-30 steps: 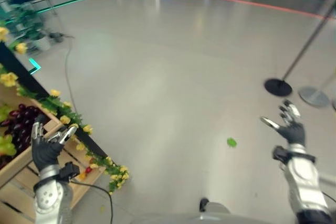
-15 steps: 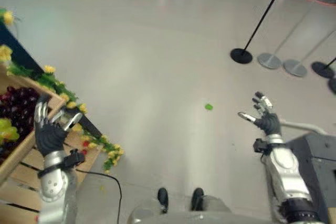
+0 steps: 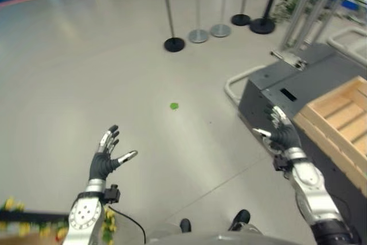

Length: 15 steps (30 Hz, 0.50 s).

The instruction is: Pick up the fruits from the basket on one side to the basket on the other side

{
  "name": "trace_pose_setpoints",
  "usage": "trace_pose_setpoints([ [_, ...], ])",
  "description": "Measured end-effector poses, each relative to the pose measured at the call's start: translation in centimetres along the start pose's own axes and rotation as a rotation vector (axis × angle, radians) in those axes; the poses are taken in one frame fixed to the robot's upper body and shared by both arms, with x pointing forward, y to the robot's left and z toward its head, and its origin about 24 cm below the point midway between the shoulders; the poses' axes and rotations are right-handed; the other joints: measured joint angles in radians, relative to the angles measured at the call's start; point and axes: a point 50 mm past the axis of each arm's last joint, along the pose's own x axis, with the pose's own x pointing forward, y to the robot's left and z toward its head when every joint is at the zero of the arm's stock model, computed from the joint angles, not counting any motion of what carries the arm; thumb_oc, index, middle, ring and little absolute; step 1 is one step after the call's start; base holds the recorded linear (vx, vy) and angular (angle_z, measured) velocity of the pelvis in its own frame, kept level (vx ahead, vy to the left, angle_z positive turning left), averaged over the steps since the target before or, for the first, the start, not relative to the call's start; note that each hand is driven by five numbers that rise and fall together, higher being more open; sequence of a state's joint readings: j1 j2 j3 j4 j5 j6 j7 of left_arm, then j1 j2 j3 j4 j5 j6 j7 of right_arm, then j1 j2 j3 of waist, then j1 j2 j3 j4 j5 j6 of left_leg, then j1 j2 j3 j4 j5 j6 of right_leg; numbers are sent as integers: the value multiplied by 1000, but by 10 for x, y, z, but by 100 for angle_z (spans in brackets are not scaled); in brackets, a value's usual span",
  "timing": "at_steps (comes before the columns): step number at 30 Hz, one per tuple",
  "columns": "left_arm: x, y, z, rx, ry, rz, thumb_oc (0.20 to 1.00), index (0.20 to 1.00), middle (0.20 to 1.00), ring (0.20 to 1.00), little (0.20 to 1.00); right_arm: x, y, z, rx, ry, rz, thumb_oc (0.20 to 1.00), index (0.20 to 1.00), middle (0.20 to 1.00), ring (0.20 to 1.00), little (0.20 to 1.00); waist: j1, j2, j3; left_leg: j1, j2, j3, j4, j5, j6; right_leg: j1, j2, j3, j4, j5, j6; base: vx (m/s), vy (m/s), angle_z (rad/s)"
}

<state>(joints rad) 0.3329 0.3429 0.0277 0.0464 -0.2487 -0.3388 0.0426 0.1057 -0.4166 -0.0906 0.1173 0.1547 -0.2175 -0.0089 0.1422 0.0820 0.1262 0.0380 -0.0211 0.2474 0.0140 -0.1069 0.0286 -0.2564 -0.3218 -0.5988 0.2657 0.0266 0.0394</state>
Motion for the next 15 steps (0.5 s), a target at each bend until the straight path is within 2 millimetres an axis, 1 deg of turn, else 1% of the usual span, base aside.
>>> trace_pose_setpoints([
  [1,1,1,-3,2,10,6,1000,1000,1000,1000,1000,-4,-1,-3,-4,14,-1,1000,1000,1000,1000,1000,-15,-19,-1,15,-12,7,-7,-2,-4,8,-46,-1,60,-29,20,44,-34,-53],
  [2,0,3,-4,9,18,9,1000,1000,1000,1000,1000,-5,-1,-3,-2,14,1,1000,1000,1000,1000,1000,-17,-36,0,20,-21,6,-10,-2,-5,14,-68,7,53,-42,39,97,-79,-96],
  [3,-1,1,-14,-5,62,18,1000,1000,1000,1000,1000,-3,-3,-1,-8,6,-5,1000,1000,1000,1000,1000,-19,-30,4,19,-15,-49,-1,4,-3,11,-42,23,19,-28,32,70,-63,-86],
  [4,-3,0,-18,-11,79,21,1000,1000,1000,1000,1000,-3,-4,0,-11,4,-6,1000,1000,1000,1000,1000,-22,-21,9,21,-8,-76,6,9,-1,20,-28,38,-7,-15,29,90,-89,-99],
  [5,-5,-2,-22,-23,97,26,1000,1000,1000,1000,1000,-4,-5,-1,-14,7,-8,1000,1000,1000,1000,1000,-34,-18,16,9,-4,-120,57,9,-4,48,-9,56,-60,9,24,37,-44,-46],
  [6,-5,-3,-23,-27,98,27,1000,1000,1000,1000,1000,-4,-5,-1,-14,7,-7,1000,1000,1000,1000,1000,-43,-29,23,-14,-9,-133,82,-3,-10,63,-10,62,-83,17,24,33,-69,-45],
  [7,-5,-5,-23,-33,96,19,1000,1000,1000,1000,1000,-7,-8,3,-29,-5,-6,1000,1000,1000,1000,1000,-51,-18,16,-9,-17,-144,25,6,-5,77,-1,69,-117,29,32,11,-59,-28],
  [8,-2,-7,-20,-41,78,18,1000,1000,1000,1000,1000,-6,-14,8,-63,-24,-2,1000,1000,1000,1000,1000,-70,20,6,-17,16,-144,-22,56,12,79,27,67,-122,26,38,-3,-77,-41],
  [9,-1,-8,-19,-43,75,19,1000,1000,1000,1000,1000,-4,-16,11,-81,-33,2,1000,1000,1000,1000,1000,-73,38,8,-6,36,-143,-27,35,-50,80,37,68,-120,16,50,-27,-47,-30],
  [10,1,-8,-18,-43,68,17,1000,1000,1000,1000,1000,-4,-17,12,-81,-34,-1,1000,1000,1000,1000,1000,-79,37,9,0,33,-140,-29,33,-52,83,34,67,-120,18,54,-36,-57,-20],
  [11,6,-10,-14,-40,48,12,1000,1000,1000,1000,1000,-4,-17,11,-82,-32,-3,1000,1000,1000,1000,1000,-94,28,14,6,28,-141,-34,33,-52,87,28,66,-122,19,60,-22,-39,-1],
  [12,9,-10,-12,-34,38,7,1000,1000,1000,1000,1000,-4,-17,11,-81,-33,-3,1000,1000,1000,1000,1000,-98,27,15,8,26,-140,-38,33,-52,88,25,65,-122,18,63,-34,-78,-2],
  [13,14,-11,-8,-7,18,-8,1000,1000,1000,1000,1000,-4,-16,11,-76,-33,-2,1000,1000,1000,1000,1000,-100,12,24,11,24,-135,-41,33,-51,86,22,62,-123,20,66,-22,-52,-9],
  [15,19,-13,-6,26,11,-47,1000,1000,1000,1000,1000,-5,-13,10,-72,-29,-2,1000,1000,1000,1000,1000,-102,-12,31,24,27,-122,-43,34,-52,85,22,59,-122,24,62,-32,-64,-25],
])
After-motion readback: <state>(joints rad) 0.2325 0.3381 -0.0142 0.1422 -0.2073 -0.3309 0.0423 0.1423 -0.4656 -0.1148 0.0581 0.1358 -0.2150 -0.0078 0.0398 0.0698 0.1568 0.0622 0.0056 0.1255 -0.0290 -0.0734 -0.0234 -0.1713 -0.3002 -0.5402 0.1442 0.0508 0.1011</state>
